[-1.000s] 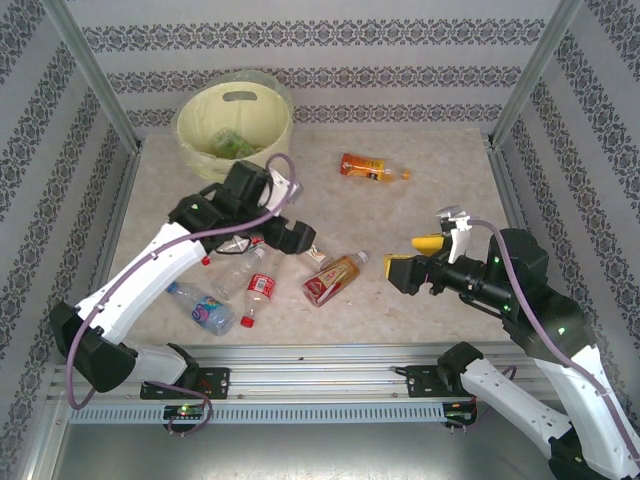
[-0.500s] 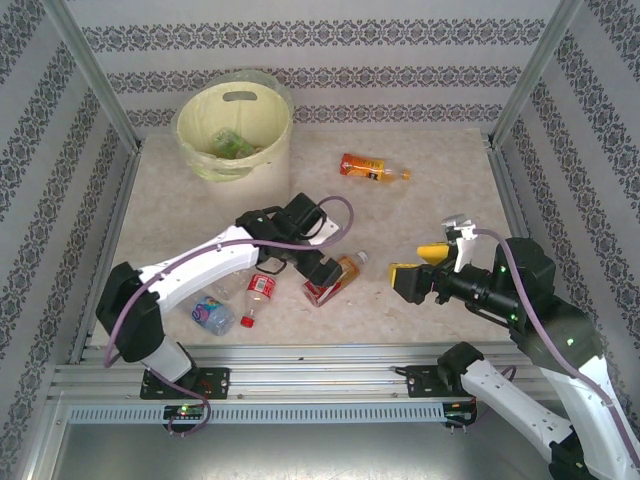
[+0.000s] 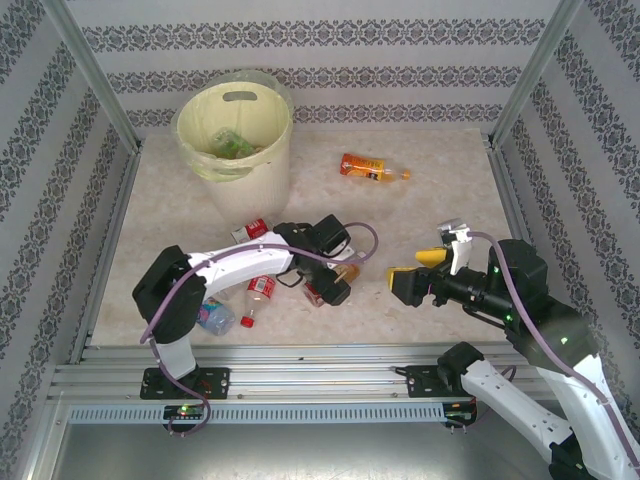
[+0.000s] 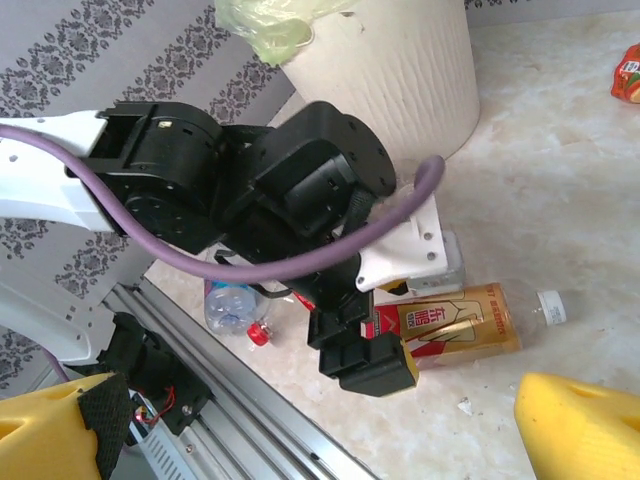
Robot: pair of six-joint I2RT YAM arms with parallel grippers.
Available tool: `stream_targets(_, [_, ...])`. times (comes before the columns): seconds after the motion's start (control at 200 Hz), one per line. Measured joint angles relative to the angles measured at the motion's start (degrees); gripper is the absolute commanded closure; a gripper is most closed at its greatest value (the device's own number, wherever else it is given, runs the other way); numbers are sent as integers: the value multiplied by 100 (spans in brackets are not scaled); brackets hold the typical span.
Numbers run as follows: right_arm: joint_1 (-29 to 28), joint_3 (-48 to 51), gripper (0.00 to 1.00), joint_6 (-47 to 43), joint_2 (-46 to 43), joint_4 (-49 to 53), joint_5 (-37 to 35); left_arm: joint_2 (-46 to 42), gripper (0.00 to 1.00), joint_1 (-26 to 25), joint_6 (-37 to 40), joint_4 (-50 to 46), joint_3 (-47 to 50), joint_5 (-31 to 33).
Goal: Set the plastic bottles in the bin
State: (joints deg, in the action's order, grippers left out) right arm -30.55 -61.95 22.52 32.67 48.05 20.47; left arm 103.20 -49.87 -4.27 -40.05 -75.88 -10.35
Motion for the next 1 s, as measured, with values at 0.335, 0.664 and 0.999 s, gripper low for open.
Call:
stream_targets(0.335, [0, 63, 2, 7, 90, -52, 2, 350, 12, -109, -26, -17, -109, 299])
stream_targets(0.664, [0, 63, 2, 22, 164, -116, 2, 669, 28, -116, -68, -11, -129, 313])
stream_targets(0.999, [0, 179, 2, 63, 153, -179, 2, 595, 39, -116, -105, -11, -262, 92])
